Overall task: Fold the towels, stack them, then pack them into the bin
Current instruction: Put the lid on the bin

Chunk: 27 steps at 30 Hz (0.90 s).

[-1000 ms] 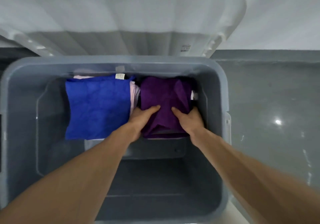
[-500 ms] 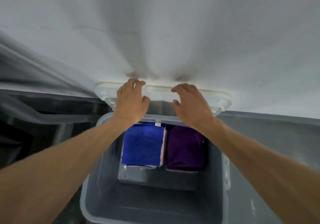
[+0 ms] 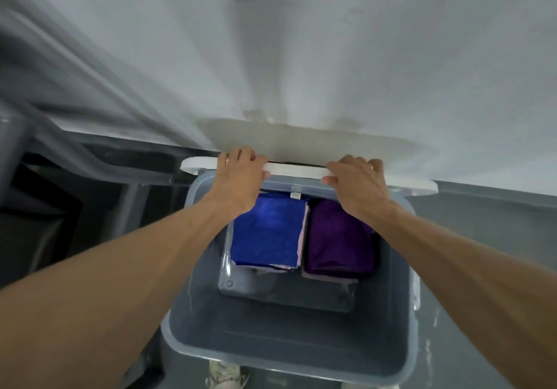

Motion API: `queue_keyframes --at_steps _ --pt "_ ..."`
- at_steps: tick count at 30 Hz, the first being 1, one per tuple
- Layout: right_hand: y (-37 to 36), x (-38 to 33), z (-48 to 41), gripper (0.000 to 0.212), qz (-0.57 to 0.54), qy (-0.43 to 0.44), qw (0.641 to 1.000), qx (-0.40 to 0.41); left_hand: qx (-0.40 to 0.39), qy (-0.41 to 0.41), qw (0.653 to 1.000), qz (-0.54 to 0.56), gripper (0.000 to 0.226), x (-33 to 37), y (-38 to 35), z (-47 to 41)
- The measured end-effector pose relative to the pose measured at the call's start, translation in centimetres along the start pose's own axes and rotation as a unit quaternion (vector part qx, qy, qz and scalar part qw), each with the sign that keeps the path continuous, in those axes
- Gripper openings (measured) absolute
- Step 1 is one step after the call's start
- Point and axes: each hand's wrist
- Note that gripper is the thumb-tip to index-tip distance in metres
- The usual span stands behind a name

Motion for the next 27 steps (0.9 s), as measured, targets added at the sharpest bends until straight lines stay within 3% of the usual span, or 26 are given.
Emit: queue_keyframes --at_steps 9,14,16,20,27 --pt "3.7 -1.4 3.9 0.037 -0.066 -0.058 0.992 -0.085 -0.004 -0.139 0.990 -0.017 0.037 -1.6 1.8 2.6" --pt "6.1 -3.4 9.6 0.039 -0.081 -0.087 0.978 -0.172 -0.124 -0.171 0.972 0.107 0.053 -2.3 5.7 8.3" --pt "5.9 -4.2 11.7 0.042 -0.091 -0.095 0.977 -0.168 -0.130 -0.185 0.967 0.116 0.053 -2.2 5.6 10.8" --pt "4.0 -5.9 15.1 0.044 -0.091 -0.083 0.978 -0.170 -0.130 -0.153 0.967 0.157 0.047 -2.2 3.1 14.6" --pt "-4.2 -6.9 20.5 0.041 -0.098 -0.046 0.989 -0.101 -0.118 -0.076 0.977 0.161 0.044 -0.6 -3.7 19.8"
Point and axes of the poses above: each hand's wrist, its own z-axis away from the middle knuckle, its own y-axis out of the back of the hand, x = y × z, and after that the axes turned 2 degrees about z, right-handed
